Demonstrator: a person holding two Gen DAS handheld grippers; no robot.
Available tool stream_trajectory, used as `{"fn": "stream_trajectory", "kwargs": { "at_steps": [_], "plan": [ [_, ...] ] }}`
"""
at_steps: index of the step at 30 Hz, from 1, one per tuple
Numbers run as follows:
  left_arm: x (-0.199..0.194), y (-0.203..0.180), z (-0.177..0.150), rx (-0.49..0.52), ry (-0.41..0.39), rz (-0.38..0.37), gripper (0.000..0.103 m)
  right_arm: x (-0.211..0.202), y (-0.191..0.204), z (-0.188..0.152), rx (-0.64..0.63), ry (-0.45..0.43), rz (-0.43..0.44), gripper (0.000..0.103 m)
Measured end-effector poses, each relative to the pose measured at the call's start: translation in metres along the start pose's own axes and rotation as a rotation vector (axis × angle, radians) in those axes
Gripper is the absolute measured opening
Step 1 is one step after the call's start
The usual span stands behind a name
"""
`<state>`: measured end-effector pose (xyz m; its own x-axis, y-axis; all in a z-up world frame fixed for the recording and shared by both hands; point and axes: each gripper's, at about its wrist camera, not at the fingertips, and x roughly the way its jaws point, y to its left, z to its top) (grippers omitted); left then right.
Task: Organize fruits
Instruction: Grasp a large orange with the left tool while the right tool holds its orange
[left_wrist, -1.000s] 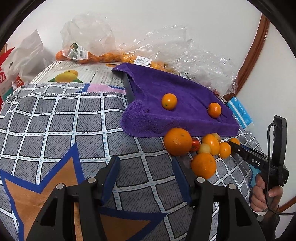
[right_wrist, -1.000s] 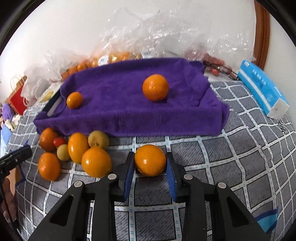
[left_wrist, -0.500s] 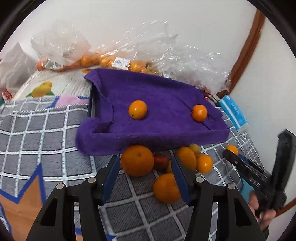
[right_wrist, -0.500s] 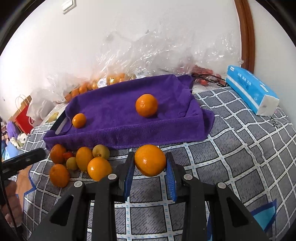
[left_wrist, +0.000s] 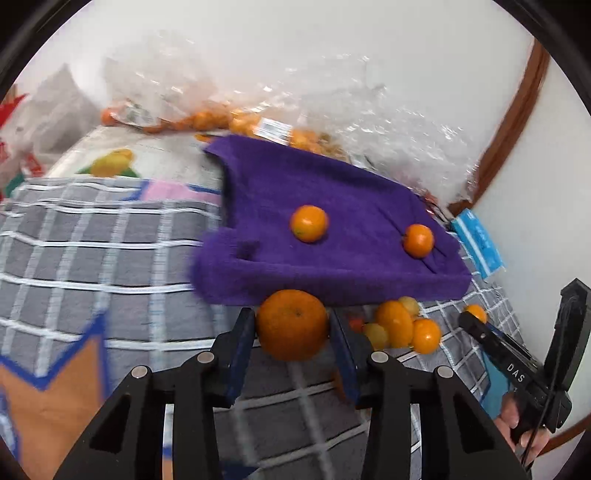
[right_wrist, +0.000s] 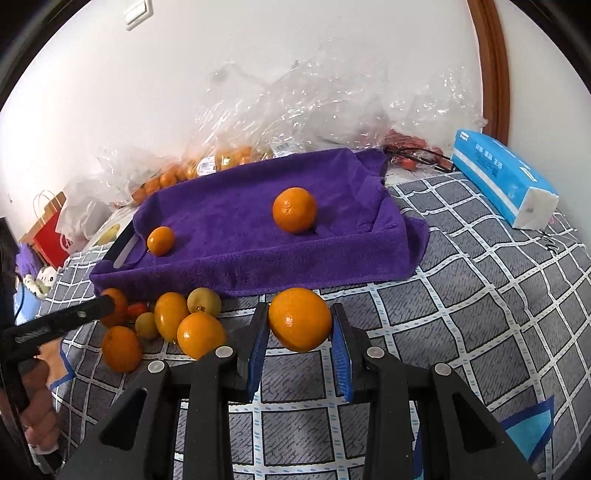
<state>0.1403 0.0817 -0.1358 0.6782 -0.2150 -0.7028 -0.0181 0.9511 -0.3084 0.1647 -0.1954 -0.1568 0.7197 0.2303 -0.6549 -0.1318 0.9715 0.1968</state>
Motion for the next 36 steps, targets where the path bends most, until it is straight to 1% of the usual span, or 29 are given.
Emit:
{"fn": "stream_trajectory", "kwargs": {
  "at_steps": [2,5,7,12,17,19,20,24,27,29,36],
  "plan": [
    [-0.006,0.006,-0.002,0.015,0.006,0.064,0.039,0.0,0.0,0.0,-0.001,0.001,-0.001,0.033],
    [-0.001,0.012,-0.007,0.045,0.037,0.098,0.041,0.002,0.001,0.0,-0.007,0.008,-0.004,0.033],
    [0.002,0.016,-0.009,0.044,0.025,0.077,0.042,0.002,0.001,0.0,-0.011,0.01,-0.005,0.033],
    [0.011,0.017,-0.012,0.061,0.016,0.093,0.041,0.003,-0.001,0.0,0.008,0.012,0.008,0.033],
    [0.008,0.027,-0.013,0.013,0.006,0.029,0.04,0.006,0.003,0.0,-0.012,0.024,0.01,0.033],
    [0.004,0.03,-0.015,-0.004,-0.01,-0.014,0.04,0.005,0.006,-0.001,-0.03,0.024,0.005,0.033],
    [0.0,0.031,-0.016,-0.01,-0.029,-0.022,0.04,0.005,0.008,-0.001,-0.039,0.02,0.003,0.033],
    [-0.013,0.025,-0.018,0.012,-0.101,-0.014,0.04,-0.002,0.009,-0.001,-0.046,-0.014,0.002,0.033],
    [-0.025,0.017,-0.02,0.05,-0.166,-0.009,0.04,-0.004,0.006,-0.001,-0.039,-0.021,0.005,0.033],
    [-0.03,0.013,-0.02,0.071,-0.194,-0.009,0.04,-0.004,0.007,-0.001,-0.047,-0.023,0.009,0.033],
    [-0.037,0.008,-0.021,0.095,-0.235,0.002,0.04,-0.014,0.016,-0.003,-0.087,-0.071,0.015,0.033]
  ]
}}
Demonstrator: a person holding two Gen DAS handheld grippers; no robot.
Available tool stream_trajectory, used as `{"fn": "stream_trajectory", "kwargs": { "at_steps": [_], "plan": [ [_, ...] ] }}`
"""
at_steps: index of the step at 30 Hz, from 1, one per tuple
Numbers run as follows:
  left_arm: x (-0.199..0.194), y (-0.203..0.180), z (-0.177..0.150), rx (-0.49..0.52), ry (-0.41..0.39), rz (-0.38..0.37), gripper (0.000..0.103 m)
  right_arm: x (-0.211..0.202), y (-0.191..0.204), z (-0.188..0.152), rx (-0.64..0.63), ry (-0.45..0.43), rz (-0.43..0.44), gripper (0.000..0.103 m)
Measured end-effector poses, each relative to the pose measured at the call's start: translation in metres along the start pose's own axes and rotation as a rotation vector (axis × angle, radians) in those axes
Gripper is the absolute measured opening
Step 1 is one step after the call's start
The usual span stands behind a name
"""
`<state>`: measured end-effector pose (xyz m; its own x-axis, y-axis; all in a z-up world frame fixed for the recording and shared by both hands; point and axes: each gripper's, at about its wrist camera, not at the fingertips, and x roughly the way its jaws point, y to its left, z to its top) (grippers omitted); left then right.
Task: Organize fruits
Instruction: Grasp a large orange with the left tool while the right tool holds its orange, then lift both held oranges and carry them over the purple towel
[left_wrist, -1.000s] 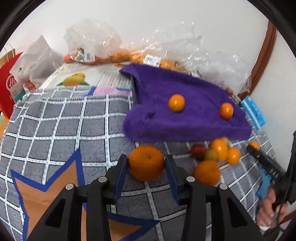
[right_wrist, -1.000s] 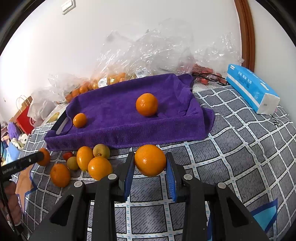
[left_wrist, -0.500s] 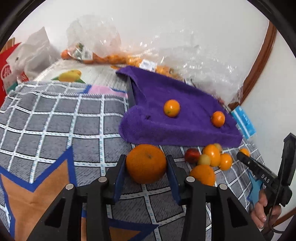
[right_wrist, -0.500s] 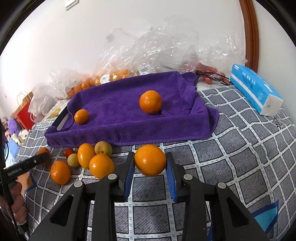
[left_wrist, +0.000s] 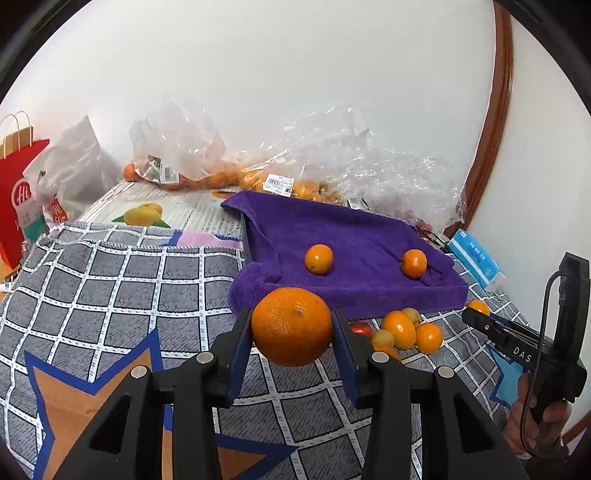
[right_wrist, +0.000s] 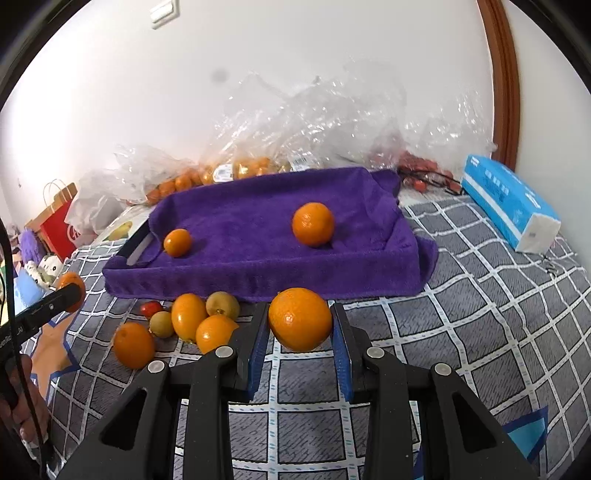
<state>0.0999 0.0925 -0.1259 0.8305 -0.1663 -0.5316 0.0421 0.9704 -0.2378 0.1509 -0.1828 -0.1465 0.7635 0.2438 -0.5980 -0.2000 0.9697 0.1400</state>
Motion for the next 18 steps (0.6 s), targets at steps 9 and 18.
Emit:
{"fn": "stream_trajectory", "kwargs": {
  "at_steps": [9,18],
  "plan": [
    [-0.007,-0.006,-0.001,0.03,-0.038,0.002,0.04,-0.004,-0.003,0.0,0.025,-0.021,0.007,0.033],
    [-0.011,-0.009,-0.001,0.037,-0.051,-0.008,0.04,-0.012,-0.012,-0.001,0.069,-0.062,-0.015,0.033]
  ]
}}
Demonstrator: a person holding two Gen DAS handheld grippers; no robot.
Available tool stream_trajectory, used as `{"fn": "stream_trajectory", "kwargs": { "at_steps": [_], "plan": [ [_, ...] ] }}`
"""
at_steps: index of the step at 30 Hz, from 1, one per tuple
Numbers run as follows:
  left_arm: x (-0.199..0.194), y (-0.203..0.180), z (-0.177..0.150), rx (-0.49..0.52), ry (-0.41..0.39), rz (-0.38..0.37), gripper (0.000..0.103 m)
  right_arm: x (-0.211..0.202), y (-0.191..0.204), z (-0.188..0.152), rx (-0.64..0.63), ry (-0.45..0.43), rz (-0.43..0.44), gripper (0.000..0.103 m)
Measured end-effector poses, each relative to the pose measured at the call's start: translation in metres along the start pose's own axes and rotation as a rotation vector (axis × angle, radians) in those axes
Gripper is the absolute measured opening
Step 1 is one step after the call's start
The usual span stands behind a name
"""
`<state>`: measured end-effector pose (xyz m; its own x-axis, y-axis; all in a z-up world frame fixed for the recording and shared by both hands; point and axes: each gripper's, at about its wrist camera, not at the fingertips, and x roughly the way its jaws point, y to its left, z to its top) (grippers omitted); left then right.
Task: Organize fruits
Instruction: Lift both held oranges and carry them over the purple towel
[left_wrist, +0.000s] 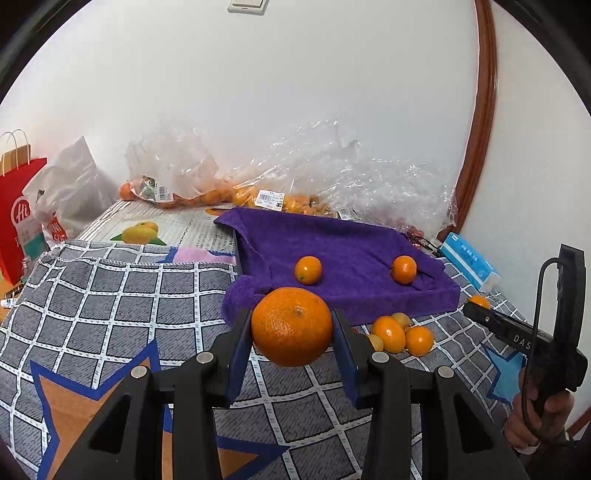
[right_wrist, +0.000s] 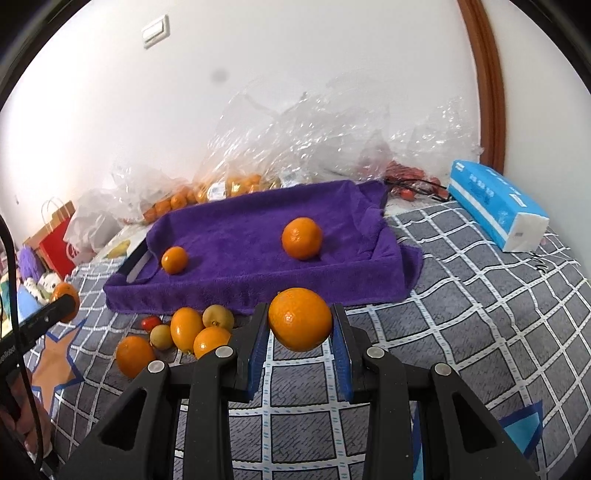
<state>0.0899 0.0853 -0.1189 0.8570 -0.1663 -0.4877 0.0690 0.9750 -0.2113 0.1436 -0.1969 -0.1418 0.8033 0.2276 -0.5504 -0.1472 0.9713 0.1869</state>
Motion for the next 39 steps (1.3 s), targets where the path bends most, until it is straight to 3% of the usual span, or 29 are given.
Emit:
{"fn": "stream_trajectory", "kwargs": {
  "at_steps": [21,24,31,39],
  "plan": [
    [0.002,0.006,0.004,-0.049,0.045,0.009,0.04,-0.018,-0.003,0.01,0.02,0.021,-0.057,0.033],
    [-0.004,0.0,0.017,-0.031,0.048,0.024,0.04,-0.025,-0.002,0.021,0.012,0.011,-0.049,0.033],
    [-0.003,-0.019,0.062,-0.025,0.035,-0.045,0.04,-0.027,0.001,0.048,0.001,-0.007,-0.035,0.033],
    [0.043,-0.032,0.104,-0.052,0.017,-0.079,0.04,-0.007,0.011,0.084,-0.043,-0.06,-0.042,0.033]
  ]
}}
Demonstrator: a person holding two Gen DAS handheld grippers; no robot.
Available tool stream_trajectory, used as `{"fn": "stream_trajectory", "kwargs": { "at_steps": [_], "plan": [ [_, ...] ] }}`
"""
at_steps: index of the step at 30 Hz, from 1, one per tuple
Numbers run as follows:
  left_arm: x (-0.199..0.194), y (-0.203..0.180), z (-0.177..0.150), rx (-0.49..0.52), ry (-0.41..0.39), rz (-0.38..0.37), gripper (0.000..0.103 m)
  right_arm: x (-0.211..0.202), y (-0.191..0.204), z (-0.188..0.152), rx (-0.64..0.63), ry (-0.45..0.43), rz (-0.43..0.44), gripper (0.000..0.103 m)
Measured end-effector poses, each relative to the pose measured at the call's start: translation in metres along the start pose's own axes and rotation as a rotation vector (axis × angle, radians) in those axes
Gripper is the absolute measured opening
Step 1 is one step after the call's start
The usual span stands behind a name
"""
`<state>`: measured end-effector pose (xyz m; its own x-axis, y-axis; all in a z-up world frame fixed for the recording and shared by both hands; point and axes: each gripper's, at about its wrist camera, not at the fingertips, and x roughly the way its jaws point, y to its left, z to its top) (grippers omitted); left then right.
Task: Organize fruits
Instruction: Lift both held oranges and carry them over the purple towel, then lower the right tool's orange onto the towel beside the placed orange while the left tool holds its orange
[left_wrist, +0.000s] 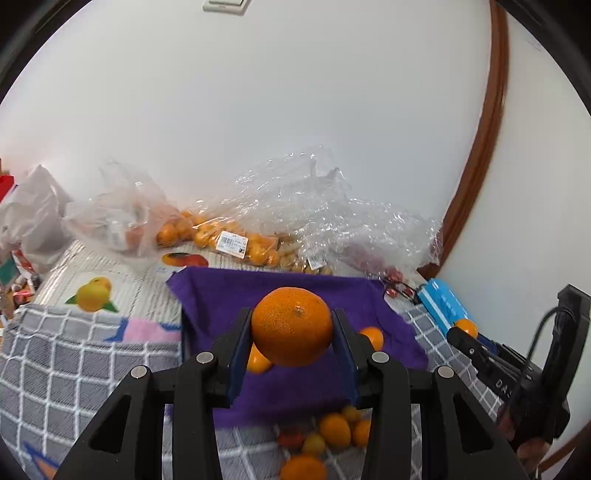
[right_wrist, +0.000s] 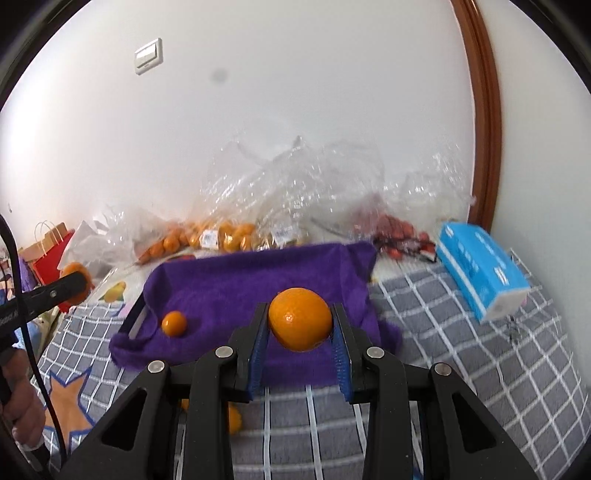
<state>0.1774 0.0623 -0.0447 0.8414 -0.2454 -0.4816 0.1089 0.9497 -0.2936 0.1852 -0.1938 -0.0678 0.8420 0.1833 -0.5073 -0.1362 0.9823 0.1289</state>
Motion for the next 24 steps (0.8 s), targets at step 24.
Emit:
{"fn": "stream_trajectory", "kwargs": {
  "at_steps": [24],
  "plan": [
    [0.061,0.025,-0.032,-0.042,0.063,0.045,0.04,0.068,-0.022,-0.022,0.058,0.044,0.019,0.033]
  ]
}}
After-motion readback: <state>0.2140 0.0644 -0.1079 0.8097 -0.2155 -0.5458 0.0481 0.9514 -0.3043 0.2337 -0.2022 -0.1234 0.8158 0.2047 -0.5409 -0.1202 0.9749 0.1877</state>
